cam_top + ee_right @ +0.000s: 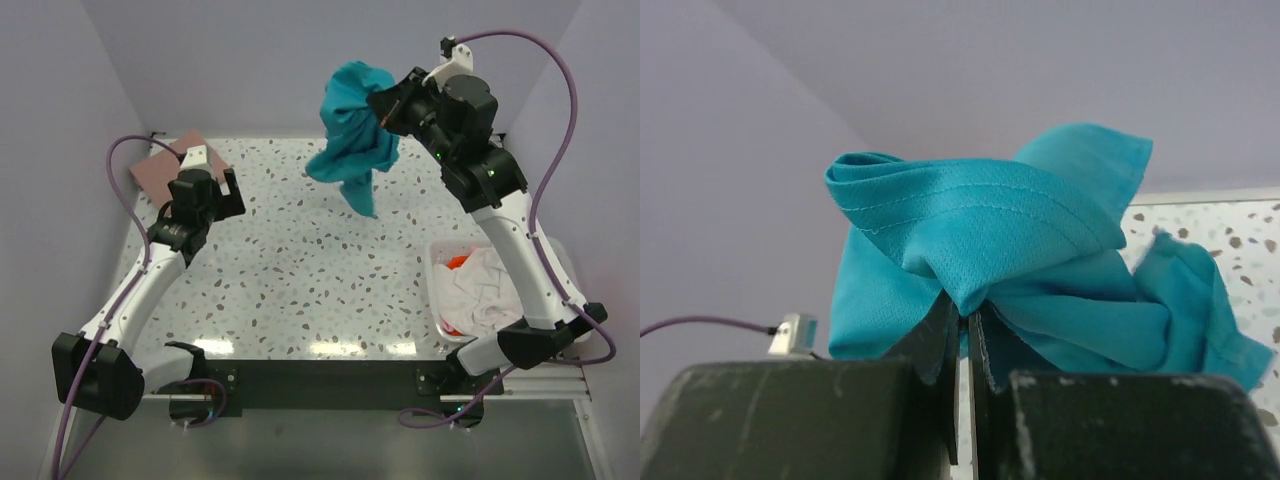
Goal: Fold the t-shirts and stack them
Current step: Move the tshirt to the center of the board
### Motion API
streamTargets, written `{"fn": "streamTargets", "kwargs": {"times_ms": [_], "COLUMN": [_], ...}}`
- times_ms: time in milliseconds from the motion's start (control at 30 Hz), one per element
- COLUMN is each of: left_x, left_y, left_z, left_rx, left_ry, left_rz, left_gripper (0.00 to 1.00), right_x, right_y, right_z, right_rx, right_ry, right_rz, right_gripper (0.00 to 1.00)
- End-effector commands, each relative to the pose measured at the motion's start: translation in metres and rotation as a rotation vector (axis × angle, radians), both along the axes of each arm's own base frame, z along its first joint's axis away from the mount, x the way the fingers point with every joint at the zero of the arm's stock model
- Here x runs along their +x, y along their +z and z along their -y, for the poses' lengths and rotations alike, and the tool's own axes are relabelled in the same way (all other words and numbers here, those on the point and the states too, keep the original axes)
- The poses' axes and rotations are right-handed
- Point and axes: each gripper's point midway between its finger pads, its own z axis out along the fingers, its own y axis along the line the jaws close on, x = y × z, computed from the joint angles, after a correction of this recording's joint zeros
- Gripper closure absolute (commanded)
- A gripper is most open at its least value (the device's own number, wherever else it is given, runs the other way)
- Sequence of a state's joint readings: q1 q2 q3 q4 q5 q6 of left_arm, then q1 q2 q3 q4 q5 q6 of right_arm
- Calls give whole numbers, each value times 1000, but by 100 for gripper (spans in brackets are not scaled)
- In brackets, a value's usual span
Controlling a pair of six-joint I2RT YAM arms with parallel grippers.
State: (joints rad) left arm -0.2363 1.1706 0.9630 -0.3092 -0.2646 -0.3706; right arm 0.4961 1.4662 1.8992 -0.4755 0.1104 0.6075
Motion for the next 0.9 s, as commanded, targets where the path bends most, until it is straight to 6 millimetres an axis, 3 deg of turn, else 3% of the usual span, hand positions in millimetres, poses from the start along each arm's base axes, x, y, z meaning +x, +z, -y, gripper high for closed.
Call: {"fn": "streamTargets", "kwargs": {"times_ms": [0,67,133,167,200,233,267,300,400,467,567,867], "left_x": [2,1,1,0,0,0,-1,-1,-1,0,3,16], "left_y": [24,23,23,24,23,24,22,23,20,19,12,-19], "left_z": [-9,-10,-10,-10,-11,-11,-12,-11,-7,3,12,35], "left_rx": [13,16,19,19,21,22,22,26,40,31,16,-71], "left_ry": [30,34,36,36,39,40,40,35,-10,-68,-114,-168], "left_rz": [70,67,64,64,63,63,60,61,57,65,56,-31], "left_gripper": [2,2,2,2,2,2,2,2,3,5,7,6], "right_x": [-17,-9,-2,4,1,0,-3,-7,-29,-38,-42,-9], "right_y": [55,34,-15,-56,-74,-105,-150,-172,-250,-281,-302,-303], "right_z": [-10,-2,5,15,23,31,42,54,67,67,55,-23], "right_rx": [47,32,-28,-74,-94,-115,-168,-205,-343,-388,-397,-338], "right_ry": [86,27,-26,-94,-124,-168,-221,-273,-290,-260,-183,141], "right_rz": [183,144,42,-44,-81,-163,-262,-311,-518,-590,-626,-588], "right_gripper": [100,100,100,92,80,59,31,21,10,10,10,10]}}
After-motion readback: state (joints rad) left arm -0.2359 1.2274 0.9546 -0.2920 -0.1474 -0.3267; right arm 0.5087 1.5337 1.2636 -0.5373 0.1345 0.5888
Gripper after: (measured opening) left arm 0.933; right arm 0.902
